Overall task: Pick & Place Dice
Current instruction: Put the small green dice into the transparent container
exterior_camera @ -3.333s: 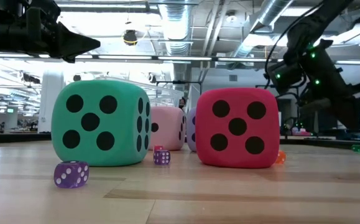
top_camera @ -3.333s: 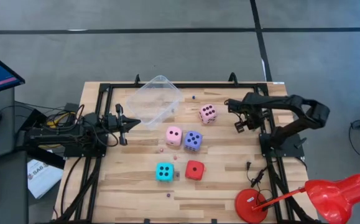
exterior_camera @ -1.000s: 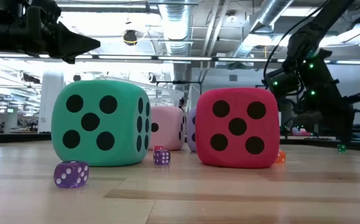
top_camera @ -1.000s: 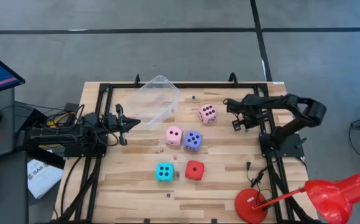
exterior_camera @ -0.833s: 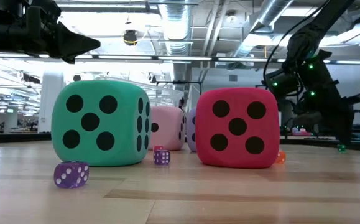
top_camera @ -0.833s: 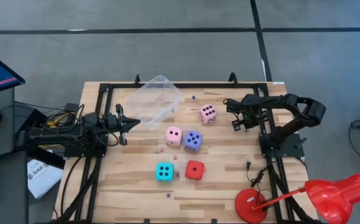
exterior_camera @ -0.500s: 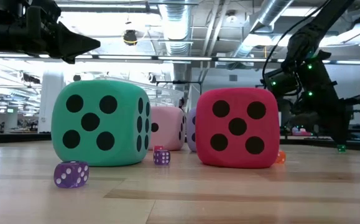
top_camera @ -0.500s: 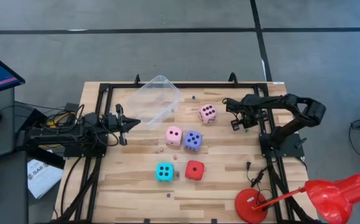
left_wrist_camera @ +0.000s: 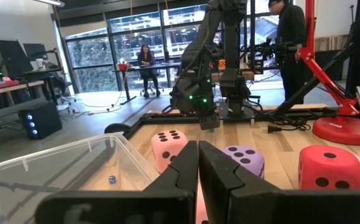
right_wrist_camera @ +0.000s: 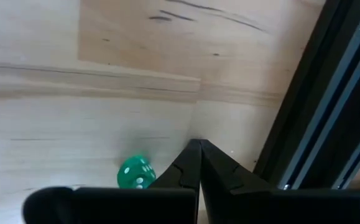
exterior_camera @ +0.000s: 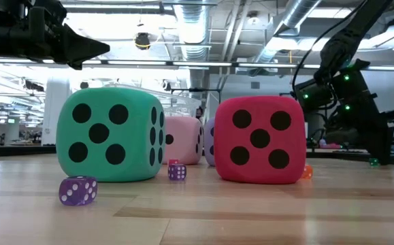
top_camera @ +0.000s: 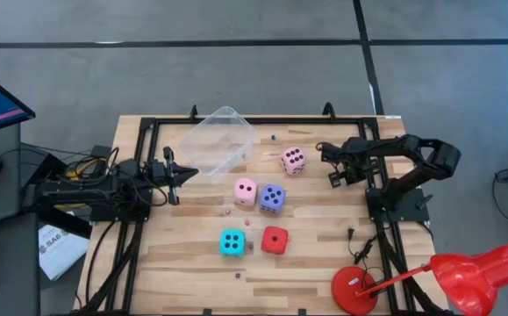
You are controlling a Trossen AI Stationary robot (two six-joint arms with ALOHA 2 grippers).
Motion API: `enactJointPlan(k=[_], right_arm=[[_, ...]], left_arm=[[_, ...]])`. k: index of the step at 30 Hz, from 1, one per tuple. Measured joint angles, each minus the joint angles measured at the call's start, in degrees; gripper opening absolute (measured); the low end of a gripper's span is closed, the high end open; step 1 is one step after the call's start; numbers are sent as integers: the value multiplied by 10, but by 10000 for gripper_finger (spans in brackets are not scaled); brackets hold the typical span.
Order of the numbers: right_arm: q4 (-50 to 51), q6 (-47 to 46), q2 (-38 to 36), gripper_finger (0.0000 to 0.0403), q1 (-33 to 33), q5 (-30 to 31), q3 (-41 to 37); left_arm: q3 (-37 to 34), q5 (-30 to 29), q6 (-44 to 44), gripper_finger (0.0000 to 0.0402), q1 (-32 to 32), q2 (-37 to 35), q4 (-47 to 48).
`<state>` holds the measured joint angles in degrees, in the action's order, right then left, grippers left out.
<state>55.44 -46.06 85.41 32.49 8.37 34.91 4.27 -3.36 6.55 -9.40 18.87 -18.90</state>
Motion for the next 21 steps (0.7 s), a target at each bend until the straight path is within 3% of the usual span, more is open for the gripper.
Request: enactJointPlan(k=[3,9,14,21], right_arm=[[-3,7,-3,0,-16,-18,9],[-66,15,-47,0,-49,-115,50],[5,-8,-80,0,-76,-76,80],[-7,-29,-115,0,-161,3,87]], left_arm=[[0,0,0,3,0,0,0],[0,0,0,3,0,0,0],[0,0,0,3,0,0,0],[0,0,0,3,0,0,0]])
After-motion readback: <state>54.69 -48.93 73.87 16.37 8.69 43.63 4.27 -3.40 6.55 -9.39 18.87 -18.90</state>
